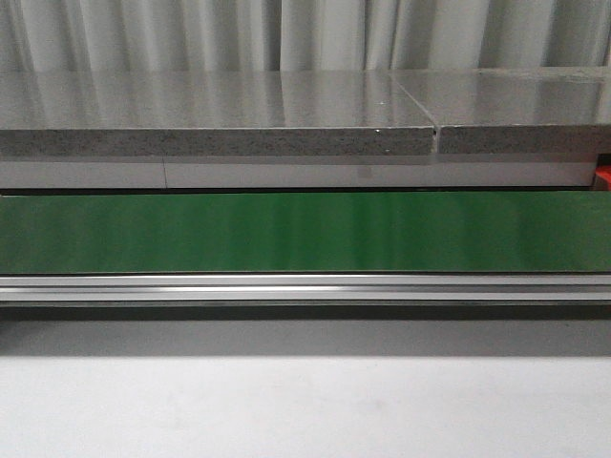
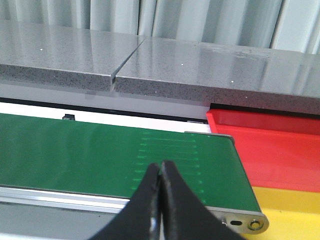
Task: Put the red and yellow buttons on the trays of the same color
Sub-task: 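Move the left gripper down toward a red push button beside the belt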
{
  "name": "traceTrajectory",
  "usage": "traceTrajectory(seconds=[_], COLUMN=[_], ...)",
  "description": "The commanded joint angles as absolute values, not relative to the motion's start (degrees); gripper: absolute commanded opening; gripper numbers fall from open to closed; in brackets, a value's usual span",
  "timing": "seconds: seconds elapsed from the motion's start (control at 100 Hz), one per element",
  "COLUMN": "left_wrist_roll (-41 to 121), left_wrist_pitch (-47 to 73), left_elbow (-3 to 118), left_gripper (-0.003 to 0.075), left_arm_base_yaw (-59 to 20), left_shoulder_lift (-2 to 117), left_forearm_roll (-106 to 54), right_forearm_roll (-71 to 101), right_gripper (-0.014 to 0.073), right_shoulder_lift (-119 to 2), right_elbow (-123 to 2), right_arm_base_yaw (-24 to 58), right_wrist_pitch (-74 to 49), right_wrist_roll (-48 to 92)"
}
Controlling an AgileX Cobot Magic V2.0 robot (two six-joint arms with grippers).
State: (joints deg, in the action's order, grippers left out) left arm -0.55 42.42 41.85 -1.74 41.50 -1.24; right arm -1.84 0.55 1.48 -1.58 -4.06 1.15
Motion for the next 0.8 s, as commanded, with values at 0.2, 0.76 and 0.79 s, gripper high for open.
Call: traceTrajectory(seconds=[0.2, 0.76, 0.79], left_wrist_roll=[-1.21, -16.32, -18.07], left_wrist_pitch=[40.22, 42.56, 42.56], left_elbow=[43.92, 43.92, 43.92], left_gripper=[0.01, 0.063, 0.063], left_arm_base_yaw=[-1.69, -0.96, -0.46], left_shoulder_lift=[44.12, 44.77, 45.12], left_forearm_roll=[-1.56, 2.39, 3.34], right_forearm_roll=[-2.38, -2.38, -2.38], right_gripper=[-0.0067, -0.0067, -0.0067], right_shoulder_lift=[1.5, 1.5, 1.5], right_elbow=[0.94, 0.94, 0.94], right_arm_base_yaw=[-1.57, -1.57, -1.57], right_wrist_pitch=[0.56, 0.56, 0.56], right_wrist_roll=[1.26, 1.26, 1.26])
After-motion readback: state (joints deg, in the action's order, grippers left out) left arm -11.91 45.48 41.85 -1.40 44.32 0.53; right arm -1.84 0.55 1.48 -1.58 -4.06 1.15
